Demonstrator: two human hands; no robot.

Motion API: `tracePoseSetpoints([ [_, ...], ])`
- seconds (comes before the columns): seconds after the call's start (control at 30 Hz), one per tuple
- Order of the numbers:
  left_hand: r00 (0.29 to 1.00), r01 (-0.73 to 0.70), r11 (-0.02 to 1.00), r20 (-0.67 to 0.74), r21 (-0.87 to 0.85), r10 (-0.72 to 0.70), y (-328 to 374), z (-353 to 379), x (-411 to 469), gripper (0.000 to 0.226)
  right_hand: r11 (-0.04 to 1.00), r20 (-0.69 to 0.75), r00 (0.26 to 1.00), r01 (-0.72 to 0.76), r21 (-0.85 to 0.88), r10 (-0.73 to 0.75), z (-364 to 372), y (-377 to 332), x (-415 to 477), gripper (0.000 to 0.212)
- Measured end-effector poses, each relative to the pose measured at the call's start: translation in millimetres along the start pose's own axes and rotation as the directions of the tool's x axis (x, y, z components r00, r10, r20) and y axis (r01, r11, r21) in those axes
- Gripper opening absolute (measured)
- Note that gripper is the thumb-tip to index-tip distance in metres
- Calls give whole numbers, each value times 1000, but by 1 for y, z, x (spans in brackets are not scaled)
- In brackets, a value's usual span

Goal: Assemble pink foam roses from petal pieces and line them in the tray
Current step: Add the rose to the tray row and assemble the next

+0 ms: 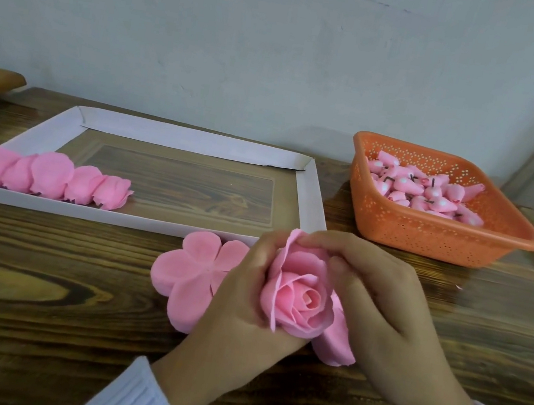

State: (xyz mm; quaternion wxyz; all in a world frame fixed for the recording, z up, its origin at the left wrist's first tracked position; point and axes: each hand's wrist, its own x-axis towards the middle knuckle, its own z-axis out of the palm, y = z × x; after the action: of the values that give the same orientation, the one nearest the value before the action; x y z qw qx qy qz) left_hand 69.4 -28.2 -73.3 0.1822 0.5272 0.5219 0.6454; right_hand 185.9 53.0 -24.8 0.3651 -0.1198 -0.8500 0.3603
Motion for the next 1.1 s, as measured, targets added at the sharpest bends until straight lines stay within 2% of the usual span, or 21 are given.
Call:
tracePoseSetpoints([
  [0.17,1000,-5,1000,-1,-31,5,-5,2,0,56,997,-17,1000,-17,-77,16,-2,1,0,27],
  [0.3,1000,13,997,6,-75,-12,-5,0,0,50,987,-12,999,41,-157,-43,-4,0,2,24],
  [0.4,999,4,999,51,-32,-3,-3,1,0,63,982,-19,997,69,-177,-74,-5,0,3,24],
  [0.47,998,24,999,65,-24,-22,-4,3,1,60,981,-19,997,69,-181,-73,-5,1,3,30],
  [0.53,996,-30,999,87,21,28,0,3,0,59,982,5,998,56,-180,-56,-5,2,3,34],
  [0.67,988,-43,998,147,-49,50,12,-4,-5,95,976,59,997,54,-209,-43,-7,1,3,35],
  [0.93,985,18,998,170,-62,-7,18,-4,-5,93,979,109,994,50,-198,-29,-8,0,2,30],
  [1.1,991,39,997,128,-73,-30,15,-3,-6,102,993,-21,1000,-7,-117,5,-4,-1,1,24],
])
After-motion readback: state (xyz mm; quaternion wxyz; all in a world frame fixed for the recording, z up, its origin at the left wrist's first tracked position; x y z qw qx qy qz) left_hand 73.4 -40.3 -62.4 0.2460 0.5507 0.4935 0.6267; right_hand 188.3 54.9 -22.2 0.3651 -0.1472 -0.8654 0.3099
